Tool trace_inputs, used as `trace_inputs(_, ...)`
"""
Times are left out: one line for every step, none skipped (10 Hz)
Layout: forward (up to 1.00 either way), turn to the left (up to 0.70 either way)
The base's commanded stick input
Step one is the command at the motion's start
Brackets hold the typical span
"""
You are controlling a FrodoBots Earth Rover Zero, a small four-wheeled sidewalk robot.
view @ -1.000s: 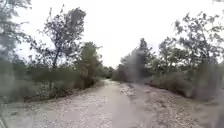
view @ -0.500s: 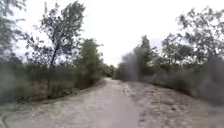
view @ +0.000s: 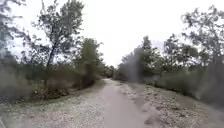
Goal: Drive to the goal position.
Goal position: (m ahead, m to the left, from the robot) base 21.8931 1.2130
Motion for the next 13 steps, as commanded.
trace_inputs(0.45, 0.00)
trace_inputs(0.45, 0.00)
trace_inputs(0.45, 0.00)
trace_inputs(0.45, 0.00)
trace_inputs(0.45, 0.00)
trace_inputs(0.45, 0.00)
trace_inputs(0.45, 0.00)
trace_inputs(0.45, 0.00)
trace_inputs(0.45, 0.00)
trace_inputs(0.45, 0.00)
trace_inputs(0.45, 0.00)
trace_inputs(0.45, 0.00)
trace_inputs(0.45, 0.00)
